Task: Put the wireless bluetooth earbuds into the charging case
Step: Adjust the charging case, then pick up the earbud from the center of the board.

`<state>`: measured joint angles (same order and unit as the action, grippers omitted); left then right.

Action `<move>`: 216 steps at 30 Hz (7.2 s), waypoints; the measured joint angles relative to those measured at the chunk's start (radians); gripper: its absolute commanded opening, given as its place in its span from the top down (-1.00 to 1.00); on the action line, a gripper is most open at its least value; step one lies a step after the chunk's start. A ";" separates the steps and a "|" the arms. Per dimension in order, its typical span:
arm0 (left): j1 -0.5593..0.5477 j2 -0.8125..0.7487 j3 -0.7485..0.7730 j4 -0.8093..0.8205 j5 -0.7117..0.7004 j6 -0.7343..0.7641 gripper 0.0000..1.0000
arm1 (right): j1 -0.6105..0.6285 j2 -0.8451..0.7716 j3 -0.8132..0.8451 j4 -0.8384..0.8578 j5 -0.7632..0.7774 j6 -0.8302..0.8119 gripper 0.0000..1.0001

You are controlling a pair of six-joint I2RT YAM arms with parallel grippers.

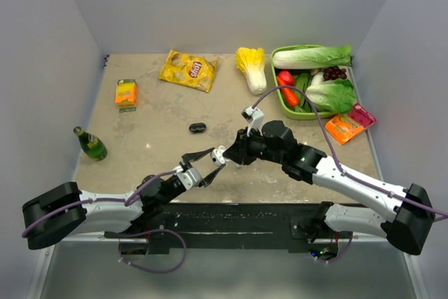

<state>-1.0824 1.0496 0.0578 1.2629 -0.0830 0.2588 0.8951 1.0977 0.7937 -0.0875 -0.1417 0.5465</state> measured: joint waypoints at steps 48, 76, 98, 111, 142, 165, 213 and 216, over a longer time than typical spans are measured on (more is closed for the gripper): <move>0.153 -0.195 0.250 -0.502 0.539 -0.536 -0.53 | 0.226 -0.166 0.212 -0.347 0.071 -0.608 1.00; 0.179 -0.160 0.259 -0.493 0.685 -0.560 0.06 | 0.232 -0.170 0.212 -0.362 0.071 -0.612 1.00; 0.185 -0.155 0.249 -0.452 0.707 -0.571 1.00 | 0.233 -0.169 0.212 -0.361 0.071 -0.615 0.52; 0.186 -0.164 0.219 -0.404 0.685 -0.570 1.00 | 0.237 -0.169 0.226 -0.337 0.110 -0.563 -0.12; 0.176 -0.430 -0.008 -0.135 0.408 -0.634 1.00 | 0.022 0.046 -0.178 -0.088 0.460 -0.063 0.24; 0.171 -0.441 -0.008 -0.172 0.389 -0.634 1.00 | 0.022 0.274 -0.196 0.062 0.329 -0.095 0.88; 0.164 -0.489 -0.008 -0.259 0.378 -0.629 1.00 | -0.013 0.391 0.025 0.111 0.326 -0.172 1.00; 0.163 -0.477 -0.008 -0.257 0.377 -0.629 1.00 | -0.013 0.400 -0.008 0.110 0.304 -0.179 1.00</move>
<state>-0.9192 0.5724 0.0498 1.0054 0.2939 -0.3706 0.8825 1.4975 0.7853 0.0223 0.1627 0.3672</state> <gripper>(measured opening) 0.348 0.007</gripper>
